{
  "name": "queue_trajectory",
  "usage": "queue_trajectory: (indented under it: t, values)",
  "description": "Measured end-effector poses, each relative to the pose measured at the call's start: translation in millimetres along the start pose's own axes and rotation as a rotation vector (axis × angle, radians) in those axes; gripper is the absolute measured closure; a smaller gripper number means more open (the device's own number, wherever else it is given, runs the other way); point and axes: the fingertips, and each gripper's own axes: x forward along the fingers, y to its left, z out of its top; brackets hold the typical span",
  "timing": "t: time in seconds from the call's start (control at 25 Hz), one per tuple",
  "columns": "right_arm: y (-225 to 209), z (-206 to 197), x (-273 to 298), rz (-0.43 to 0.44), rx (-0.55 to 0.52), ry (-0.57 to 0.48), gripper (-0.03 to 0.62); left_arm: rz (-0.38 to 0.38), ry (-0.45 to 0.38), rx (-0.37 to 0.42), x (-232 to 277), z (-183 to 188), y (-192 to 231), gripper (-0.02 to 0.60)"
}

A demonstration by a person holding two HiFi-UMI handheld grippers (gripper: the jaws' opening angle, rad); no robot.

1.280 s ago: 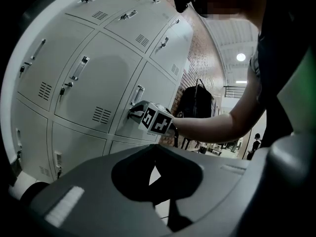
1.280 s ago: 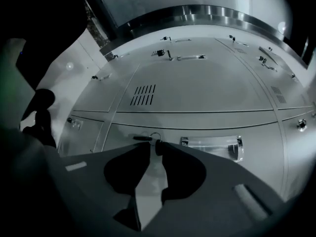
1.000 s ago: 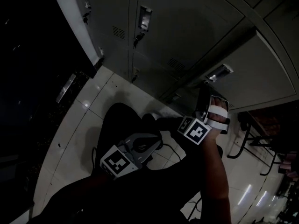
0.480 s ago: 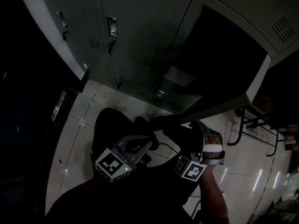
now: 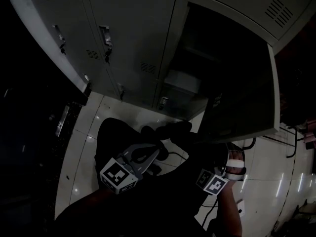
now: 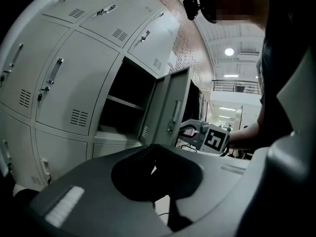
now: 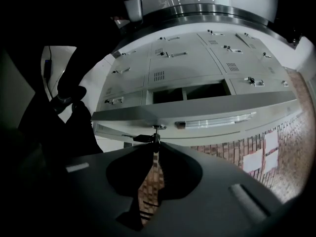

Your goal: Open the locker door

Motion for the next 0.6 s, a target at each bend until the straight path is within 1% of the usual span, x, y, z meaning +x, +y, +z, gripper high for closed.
queue_trajectory:
  t: [0.16, 0.4, 0.52, 0.6]
  values:
    - [-2, -33, 1, -0.011, -0.009, 0.054, 0.557, -0.017, 0.014, 0.008, 4, -3, -9, 0.569]
    - [4, -60, 4, -0.015, -0.051, 0.068, 0.554, -0.025, 0.022, 0.017, 9, 1, -18, 0.569]
    - [-3, -57, -1, -0.022, -0.021, 0.037, 0.546, -0.028, 0.018, 0.027, 11, 3, -22, 0.569]
    - [-5, -62, -10, -0.005, 0.052, 0.027, 0.537, -0.028, 0.017, 0.031, 12, 4, -23, 0.569]
